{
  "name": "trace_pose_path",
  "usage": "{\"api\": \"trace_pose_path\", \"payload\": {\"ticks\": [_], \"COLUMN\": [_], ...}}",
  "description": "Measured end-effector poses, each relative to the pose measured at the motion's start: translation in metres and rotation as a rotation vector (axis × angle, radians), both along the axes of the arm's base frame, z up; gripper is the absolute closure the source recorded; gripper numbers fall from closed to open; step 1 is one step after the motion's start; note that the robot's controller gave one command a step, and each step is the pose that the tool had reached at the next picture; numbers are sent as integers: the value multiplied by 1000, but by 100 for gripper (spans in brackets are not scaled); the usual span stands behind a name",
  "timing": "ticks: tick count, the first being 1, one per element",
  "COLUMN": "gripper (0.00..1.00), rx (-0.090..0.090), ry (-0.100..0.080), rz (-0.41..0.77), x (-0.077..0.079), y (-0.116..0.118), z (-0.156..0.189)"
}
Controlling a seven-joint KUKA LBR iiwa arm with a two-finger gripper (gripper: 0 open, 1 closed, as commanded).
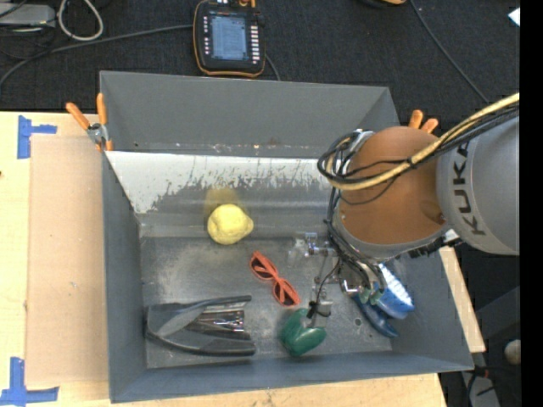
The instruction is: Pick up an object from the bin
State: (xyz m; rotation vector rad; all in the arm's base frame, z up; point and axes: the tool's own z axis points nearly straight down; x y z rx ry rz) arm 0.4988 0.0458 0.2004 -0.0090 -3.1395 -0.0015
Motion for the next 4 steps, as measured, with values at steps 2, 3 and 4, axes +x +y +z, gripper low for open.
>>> {"api": "trace_pose_path", "payload": {"ticks": [2,3,4], "gripper": [0,0,0], "rx": [0,1,2], "ry": [-4,-3,0], "rz": [166,213,162], "x": [64,105,4], "y": [10,12,-38], "z": [-26,-36,-87]}}
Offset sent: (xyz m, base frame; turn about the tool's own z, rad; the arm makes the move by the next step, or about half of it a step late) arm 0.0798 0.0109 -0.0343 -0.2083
